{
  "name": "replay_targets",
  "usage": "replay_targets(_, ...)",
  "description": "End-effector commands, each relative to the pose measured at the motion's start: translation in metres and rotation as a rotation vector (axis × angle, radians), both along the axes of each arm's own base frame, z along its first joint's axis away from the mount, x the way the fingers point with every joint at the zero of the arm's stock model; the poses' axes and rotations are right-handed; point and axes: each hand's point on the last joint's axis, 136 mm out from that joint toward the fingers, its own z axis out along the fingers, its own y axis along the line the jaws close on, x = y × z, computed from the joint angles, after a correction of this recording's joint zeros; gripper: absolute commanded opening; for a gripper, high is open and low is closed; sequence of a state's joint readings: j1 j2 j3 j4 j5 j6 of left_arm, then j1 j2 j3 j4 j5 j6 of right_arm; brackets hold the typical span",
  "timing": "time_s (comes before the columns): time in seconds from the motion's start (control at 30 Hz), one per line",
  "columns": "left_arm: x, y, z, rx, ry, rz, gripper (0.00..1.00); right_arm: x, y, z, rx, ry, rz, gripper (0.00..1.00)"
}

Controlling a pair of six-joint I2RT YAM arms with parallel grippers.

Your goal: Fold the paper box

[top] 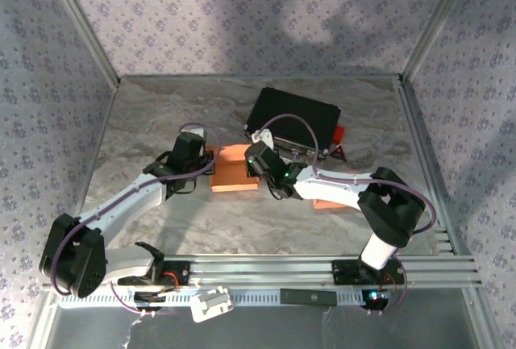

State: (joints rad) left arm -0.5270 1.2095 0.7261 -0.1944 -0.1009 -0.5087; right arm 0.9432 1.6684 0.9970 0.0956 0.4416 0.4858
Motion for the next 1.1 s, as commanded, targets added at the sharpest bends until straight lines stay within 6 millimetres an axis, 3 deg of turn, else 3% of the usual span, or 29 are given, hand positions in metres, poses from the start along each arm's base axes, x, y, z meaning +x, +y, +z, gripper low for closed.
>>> replay_targets(0.0, -0.004, -0.017, 0.005, -0.096, -0.036, -0.057, 0.0, -0.003, 0.014, 0.011, 0.054, -0.061, 0.023, 0.03)
replay_targets(0.8, -0.041, -0.012, -0.016, -0.095, -0.052, -0.064, 0.0, -0.025, 0.004, -0.005, -0.005, -0.091, 0.021, 0.07)
replay_targets(0.93, -0.042, -0.013, -0.014, -0.088, -0.058, -0.065, 0.0, -0.028, 0.004, -0.001, -0.01, -0.097, 0.024, 0.15)
replay_targets(1.07, -0.043, -0.012, -0.012, -0.068, -0.068, -0.06, 0.0, -0.034, -0.002, 0.002, -0.016, -0.082, 0.008, 0.3)
